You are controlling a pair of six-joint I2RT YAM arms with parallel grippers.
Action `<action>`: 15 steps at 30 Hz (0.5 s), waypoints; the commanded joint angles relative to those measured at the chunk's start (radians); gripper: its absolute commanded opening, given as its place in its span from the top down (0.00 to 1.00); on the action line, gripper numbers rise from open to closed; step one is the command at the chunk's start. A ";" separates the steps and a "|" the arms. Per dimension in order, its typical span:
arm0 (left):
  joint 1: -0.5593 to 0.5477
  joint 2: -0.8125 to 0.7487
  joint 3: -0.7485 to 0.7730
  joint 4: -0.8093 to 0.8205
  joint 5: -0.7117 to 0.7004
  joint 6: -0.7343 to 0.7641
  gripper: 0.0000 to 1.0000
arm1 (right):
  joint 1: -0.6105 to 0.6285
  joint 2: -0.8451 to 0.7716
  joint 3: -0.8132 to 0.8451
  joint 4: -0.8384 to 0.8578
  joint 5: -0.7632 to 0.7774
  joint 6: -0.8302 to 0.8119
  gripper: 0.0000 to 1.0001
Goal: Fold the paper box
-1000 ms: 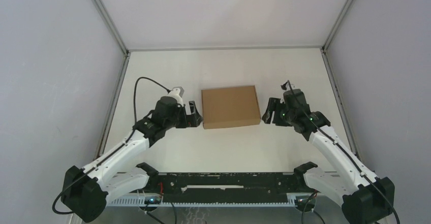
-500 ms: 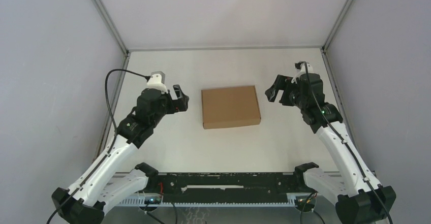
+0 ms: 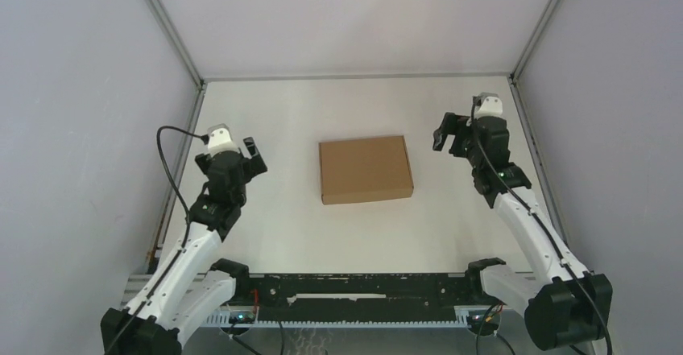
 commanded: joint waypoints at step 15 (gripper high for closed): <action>0.164 0.292 -0.338 0.838 0.137 0.315 0.00 | -0.155 0.099 -0.604 1.033 0.124 -0.142 0.00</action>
